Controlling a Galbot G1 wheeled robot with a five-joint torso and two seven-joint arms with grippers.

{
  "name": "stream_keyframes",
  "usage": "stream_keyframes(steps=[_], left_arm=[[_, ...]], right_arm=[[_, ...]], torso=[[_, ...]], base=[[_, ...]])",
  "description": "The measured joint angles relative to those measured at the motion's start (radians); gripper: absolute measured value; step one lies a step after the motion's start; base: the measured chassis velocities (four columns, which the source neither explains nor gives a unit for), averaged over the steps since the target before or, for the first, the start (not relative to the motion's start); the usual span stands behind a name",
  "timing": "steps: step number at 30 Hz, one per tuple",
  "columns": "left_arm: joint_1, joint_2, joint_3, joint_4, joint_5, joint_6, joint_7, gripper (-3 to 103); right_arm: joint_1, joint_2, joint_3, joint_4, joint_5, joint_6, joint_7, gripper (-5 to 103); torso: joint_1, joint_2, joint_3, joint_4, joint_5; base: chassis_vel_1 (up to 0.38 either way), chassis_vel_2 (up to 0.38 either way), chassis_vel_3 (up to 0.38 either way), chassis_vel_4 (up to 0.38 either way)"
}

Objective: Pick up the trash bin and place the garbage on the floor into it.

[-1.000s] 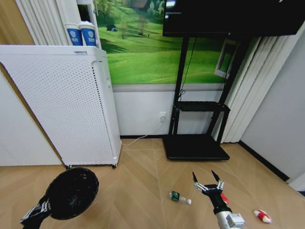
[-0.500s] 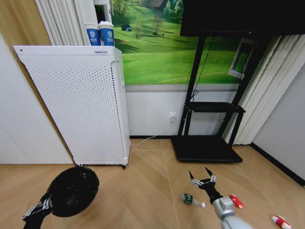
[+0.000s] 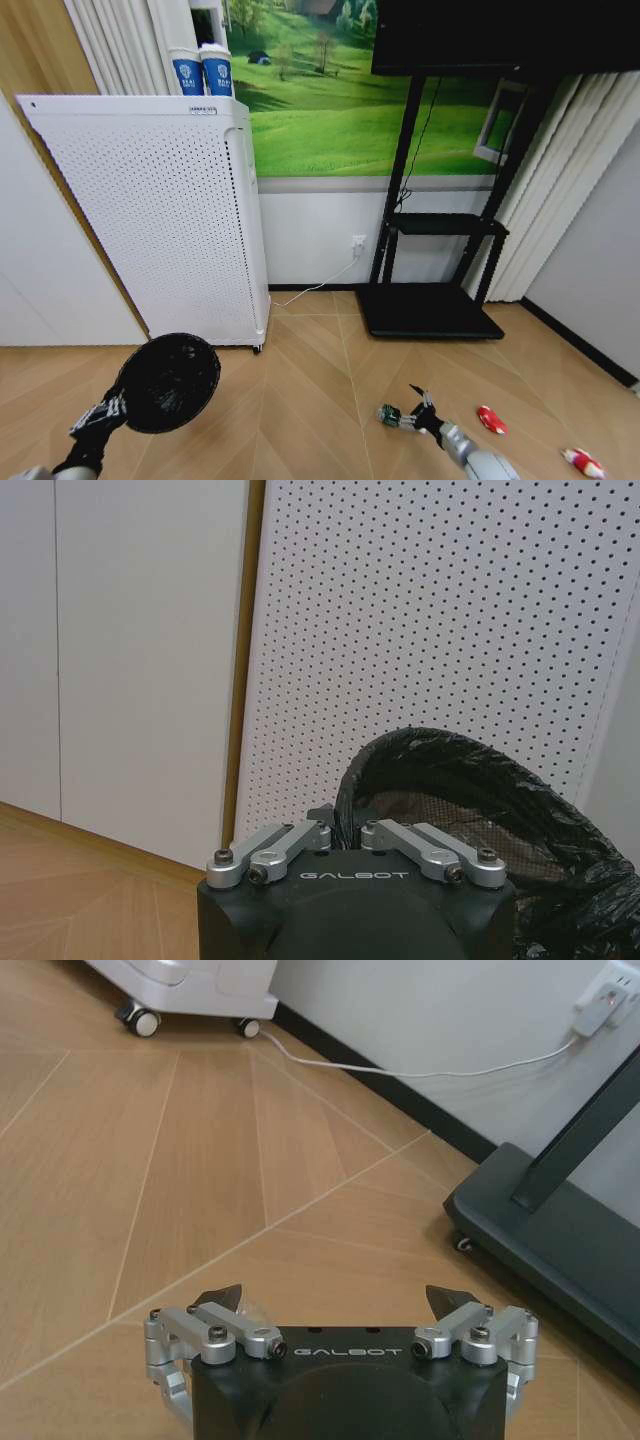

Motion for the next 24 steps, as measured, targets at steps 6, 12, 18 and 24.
stream_keyframes(steps=[6,12,18,24], left_arm=[[-0.008,-0.002,0.002,0.004,0.001,0.002,-0.003,7],[-0.001,-0.011,0.003,-0.001,0.003,0.003,-0.004,7],[0.006,-0.014,0.007,-0.011,0.008,0.003,-0.004,7],[0.004,-0.013,0.008,-0.010,0.008,0.004,-0.006,7]], right_arm=[[0.026,-0.008,-0.039,-0.056,0.021,-0.002,-0.004,100],[0.120,0.024,-0.089,-0.203,-0.049,0.010,-0.006,100],[0.217,0.044,-0.121,-0.338,-0.133,0.006,-0.001,103],[0.239,0.043,-0.115,-0.383,-0.183,0.004,-0.035,79]], torso=[[0.000,0.000,0.000,-0.0001,0.0000],[0.000,0.000,0.000,-0.0001,0.0003],[0.000,0.000,0.000,0.0001,0.0001],[0.000,0.000,0.000,0.0000,0.0003]], base=[[0.000,0.000,0.000,0.000],[0.000,0.000,0.000,0.000],[0.000,0.000,0.000,0.000],[0.000,0.000,0.000,0.000]])
